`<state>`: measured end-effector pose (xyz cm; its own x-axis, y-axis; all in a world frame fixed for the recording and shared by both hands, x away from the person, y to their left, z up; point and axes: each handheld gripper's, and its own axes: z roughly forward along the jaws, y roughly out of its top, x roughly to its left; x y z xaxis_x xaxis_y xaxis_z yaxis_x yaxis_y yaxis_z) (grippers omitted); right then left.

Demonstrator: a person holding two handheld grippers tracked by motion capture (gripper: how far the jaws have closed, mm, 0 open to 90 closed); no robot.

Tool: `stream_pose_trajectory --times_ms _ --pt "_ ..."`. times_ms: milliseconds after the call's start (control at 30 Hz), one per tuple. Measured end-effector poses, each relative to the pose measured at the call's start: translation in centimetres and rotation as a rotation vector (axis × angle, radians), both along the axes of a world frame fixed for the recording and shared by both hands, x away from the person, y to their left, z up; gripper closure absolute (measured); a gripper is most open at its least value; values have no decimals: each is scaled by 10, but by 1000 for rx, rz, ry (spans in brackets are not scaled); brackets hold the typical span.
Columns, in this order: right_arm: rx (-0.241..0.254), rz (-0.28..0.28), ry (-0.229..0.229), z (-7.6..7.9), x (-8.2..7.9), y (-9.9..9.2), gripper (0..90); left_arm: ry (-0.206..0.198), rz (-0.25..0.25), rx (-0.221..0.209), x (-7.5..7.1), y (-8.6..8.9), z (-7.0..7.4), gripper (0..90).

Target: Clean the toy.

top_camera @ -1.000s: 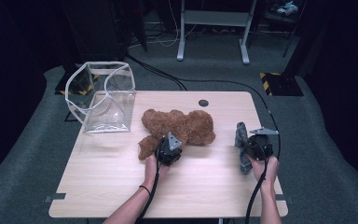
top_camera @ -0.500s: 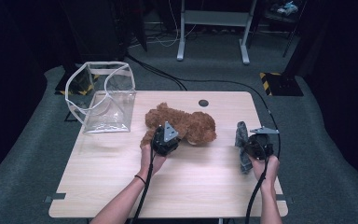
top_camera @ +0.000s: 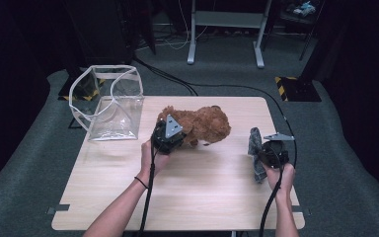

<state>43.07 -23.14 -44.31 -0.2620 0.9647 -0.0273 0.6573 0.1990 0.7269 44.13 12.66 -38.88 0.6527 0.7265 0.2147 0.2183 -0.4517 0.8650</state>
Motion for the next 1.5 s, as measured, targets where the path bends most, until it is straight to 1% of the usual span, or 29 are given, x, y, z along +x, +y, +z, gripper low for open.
stream_pose_trajectory --times_ms 33,100,167,267,333,400,433,567,600,633,667,700,767,800,867,900,933,967,1033,1067,1100,1167,1200,1267,1300,1333,1367,1400,1500 --pt "6 -3 0 0 0 0 771 -9 4 1 -1 1 4 747" --pt "3 0 -1 0 0 1 771 -14 6 7 -2 3 9 747" --pt "0 0 0 0 1 1 771 -30 11 13 -3 4 14 746" --pt "4 2 -1 1 1 2 771 -34 9 21 -3 5 18 746" --pt "4 1 0 1 1 3 771 -52 10 38 -5 7 25 745" --pt "7 3 -3 1 1 4 771 -61 9 44 -7 8 30 744" --pt "5 5 3 1 1 4 771 -71 12 47 -8 8 33 744" --pt "2 -4 -1 0 2 4 771 -95 1 75 -14 8 46 741" --pt "0 3 1 0 2 4 771 -99 -7 82 -15 8 49 741" --pt "2 0 -3 -1 2 4 771 -92 -21 89 -15 7 52 739" --pt "2 -5 3 -1 2 5 771 -83 -31 97 -15 5 54 738" --pt "4 0 1 -1 2 5 771 -65 -45 97 -13 4 54 734" --pt "1 2 9 -2 3 5 771 -28 -64 92 -6 0 51 728" --pt "1 3 9 -2 3 6 771 3 -79 89 0 -3 46 724" --pt "3 5 11 -3 3 6 771 41 -89 77 8 -9 37 716" --pt "4 5 14 -4 3 7 771 64 -93 80 14 -13 31 713" --pt "5 5 15 -4 3 7 771 64 -93 80 14 -13 31 709" --pt "6 0 17 -4 3 7 771 92 -90 83 24 -20 17 704" --pt "2 7 15 -4 3 6 771 128 -85 84 32 -24 6 695" --pt "2 6 13 -4 3 6 771 142 -80 91 37 -25 -1 688" --pt "12 -6 20 -5 2 6 771 146 -77 86 41 -26 -7 685" --pt "1 0 19 -5 2 4 771 165 -71 57 47 -25 -14 668" --pt "7 -4 25 -6 2 4 770 171 -73 45 49 -25 -16 661" --pt "7 1 20 -7 1 3 771 173 -64 43 52 -25 -18 617" --pt "3 0 24 -7 1 2 771 170 -73 41 52 -25 -19 610" --pt "3 0 24 -8 1 2 771 167 -75 51 53 -26 -19 598" --pt "4 -1 26 -8 1 3 771 159 -66 58 53 -26 -19 568" --pt "8 -1 24 -8 1 3 770 163 -68 50 53 -26 -19 546" --pt "2 1 24 -8 1 3 771 157 -52 37 53 -24 -19 477"
